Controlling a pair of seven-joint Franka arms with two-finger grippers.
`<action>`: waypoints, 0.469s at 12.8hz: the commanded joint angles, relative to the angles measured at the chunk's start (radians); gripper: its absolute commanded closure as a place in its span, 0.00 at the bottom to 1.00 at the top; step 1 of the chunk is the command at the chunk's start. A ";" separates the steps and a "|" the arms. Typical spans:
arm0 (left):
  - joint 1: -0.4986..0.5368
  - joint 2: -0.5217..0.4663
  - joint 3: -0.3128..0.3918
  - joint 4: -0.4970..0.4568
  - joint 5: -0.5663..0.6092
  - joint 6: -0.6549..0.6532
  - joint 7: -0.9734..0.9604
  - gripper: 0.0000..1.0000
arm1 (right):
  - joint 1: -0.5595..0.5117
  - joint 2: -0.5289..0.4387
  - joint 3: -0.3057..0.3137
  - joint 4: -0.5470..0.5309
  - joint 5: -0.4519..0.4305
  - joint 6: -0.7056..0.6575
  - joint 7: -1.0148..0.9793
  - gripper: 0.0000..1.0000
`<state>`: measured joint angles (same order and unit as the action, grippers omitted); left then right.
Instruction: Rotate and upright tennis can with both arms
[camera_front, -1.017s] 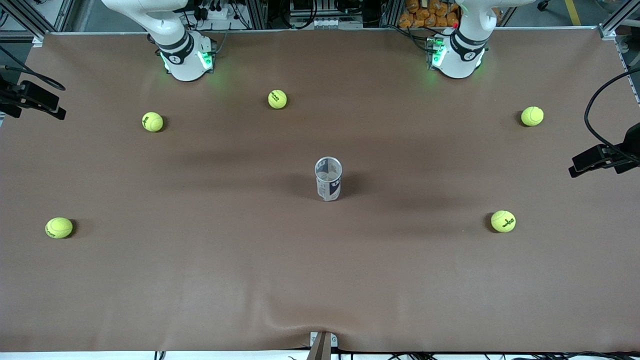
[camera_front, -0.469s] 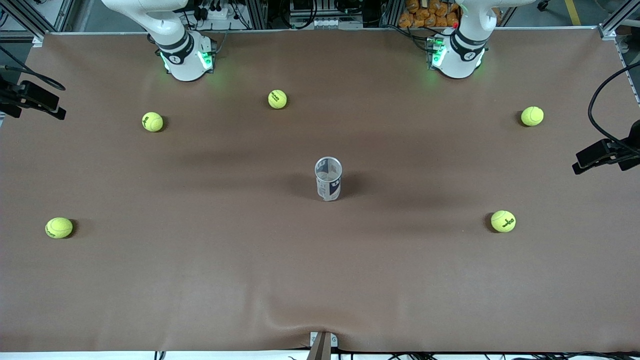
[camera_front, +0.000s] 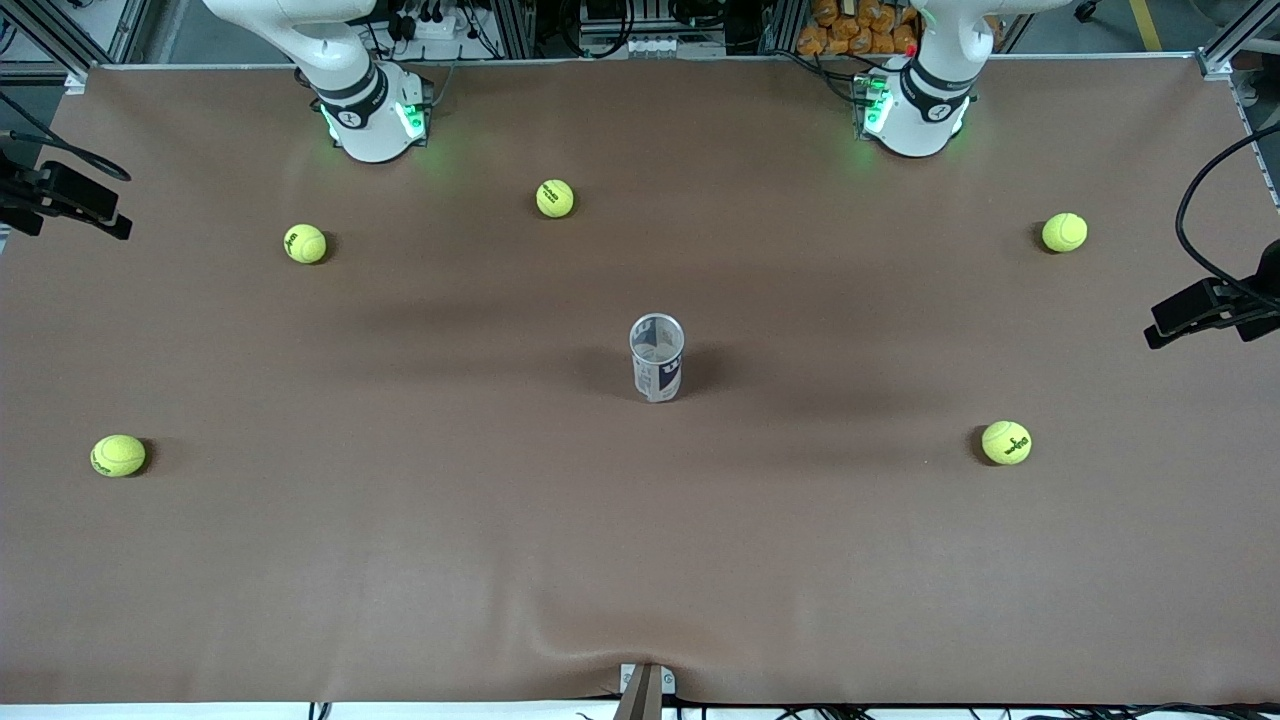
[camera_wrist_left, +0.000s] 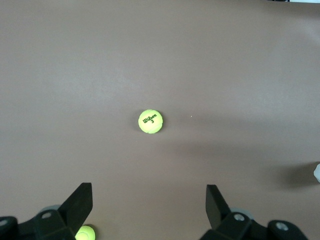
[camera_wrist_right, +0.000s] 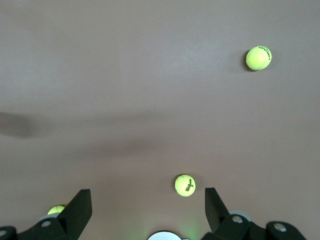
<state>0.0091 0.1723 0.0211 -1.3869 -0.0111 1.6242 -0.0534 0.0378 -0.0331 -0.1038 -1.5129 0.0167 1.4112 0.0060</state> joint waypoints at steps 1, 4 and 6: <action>-0.001 -0.011 0.000 -0.003 -0.013 -0.027 0.007 0.00 | 0.001 0.007 -0.004 0.011 0.008 -0.008 -0.014 0.00; -0.001 -0.010 -0.001 -0.003 -0.004 -0.027 0.010 0.00 | -0.001 0.007 -0.004 0.011 0.008 -0.008 -0.014 0.00; -0.001 -0.010 -0.001 -0.003 -0.007 -0.029 0.018 0.00 | 0.001 0.007 -0.004 0.010 0.008 -0.006 -0.014 0.00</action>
<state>0.0091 0.1723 0.0194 -1.3886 -0.0111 1.6086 -0.0533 0.0378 -0.0320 -0.1039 -1.5129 0.0167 1.4110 0.0057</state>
